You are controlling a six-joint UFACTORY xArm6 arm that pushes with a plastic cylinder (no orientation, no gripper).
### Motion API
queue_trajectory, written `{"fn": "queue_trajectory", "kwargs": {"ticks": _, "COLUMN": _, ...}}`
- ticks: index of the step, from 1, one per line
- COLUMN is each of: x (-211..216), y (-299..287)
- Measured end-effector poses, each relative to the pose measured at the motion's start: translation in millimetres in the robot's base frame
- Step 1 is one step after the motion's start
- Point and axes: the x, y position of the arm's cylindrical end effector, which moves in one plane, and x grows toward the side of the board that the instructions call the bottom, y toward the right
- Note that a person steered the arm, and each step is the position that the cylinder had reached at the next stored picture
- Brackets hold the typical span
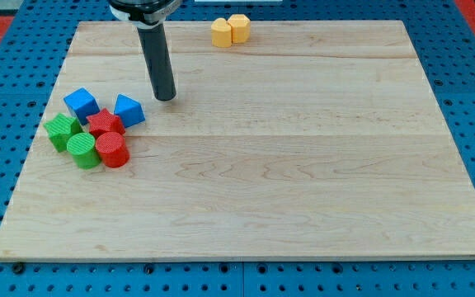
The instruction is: Move the yellow hexagon and yellow heart to the top left
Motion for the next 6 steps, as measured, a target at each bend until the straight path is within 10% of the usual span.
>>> {"fn": "queue_trajectory", "kwargs": {"ticks": 2, "x": -148, "y": 204}}
{"fn": "queue_trajectory", "kwargs": {"ticks": 4, "x": -161, "y": 69}}
{"fn": "queue_trajectory", "kwargs": {"ticks": 6, "x": -82, "y": 16}}
